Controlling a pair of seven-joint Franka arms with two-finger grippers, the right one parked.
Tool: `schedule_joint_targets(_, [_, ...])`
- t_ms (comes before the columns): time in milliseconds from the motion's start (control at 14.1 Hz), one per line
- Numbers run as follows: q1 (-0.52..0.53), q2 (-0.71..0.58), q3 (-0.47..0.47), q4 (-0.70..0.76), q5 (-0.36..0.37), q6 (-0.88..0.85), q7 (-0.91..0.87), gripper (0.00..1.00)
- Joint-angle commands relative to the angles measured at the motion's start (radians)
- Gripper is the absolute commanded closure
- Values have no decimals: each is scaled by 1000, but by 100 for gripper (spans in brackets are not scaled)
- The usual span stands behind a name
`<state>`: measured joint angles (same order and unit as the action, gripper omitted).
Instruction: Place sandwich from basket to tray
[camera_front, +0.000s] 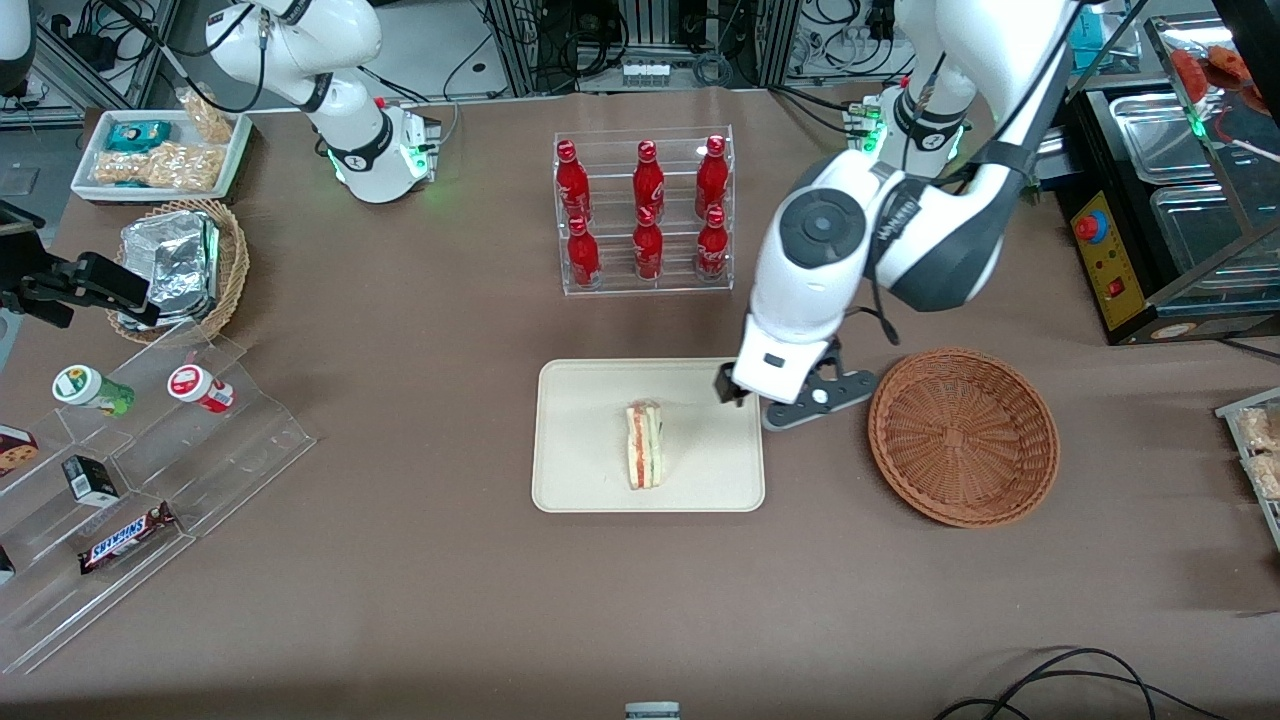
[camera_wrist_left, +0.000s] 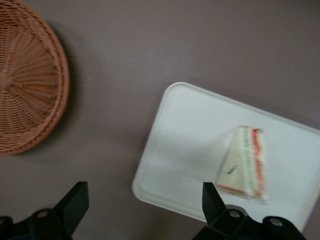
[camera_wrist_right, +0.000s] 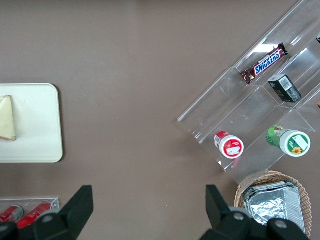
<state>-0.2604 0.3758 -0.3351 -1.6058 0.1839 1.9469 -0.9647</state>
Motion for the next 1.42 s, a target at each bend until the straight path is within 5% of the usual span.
schedule_joint_targets(0, [96,-112,-2,-132,-17,7,125,0])
schedule_joint_targets(354, [256,-260,-4,-273,-70,-5,334,0])
schedule_joint_targets(637, [351,-354,1,-276,-138,-172,544,0])
schedule_joint_targets(1345, [185,-442,332,-198,-181,-250,915,0])
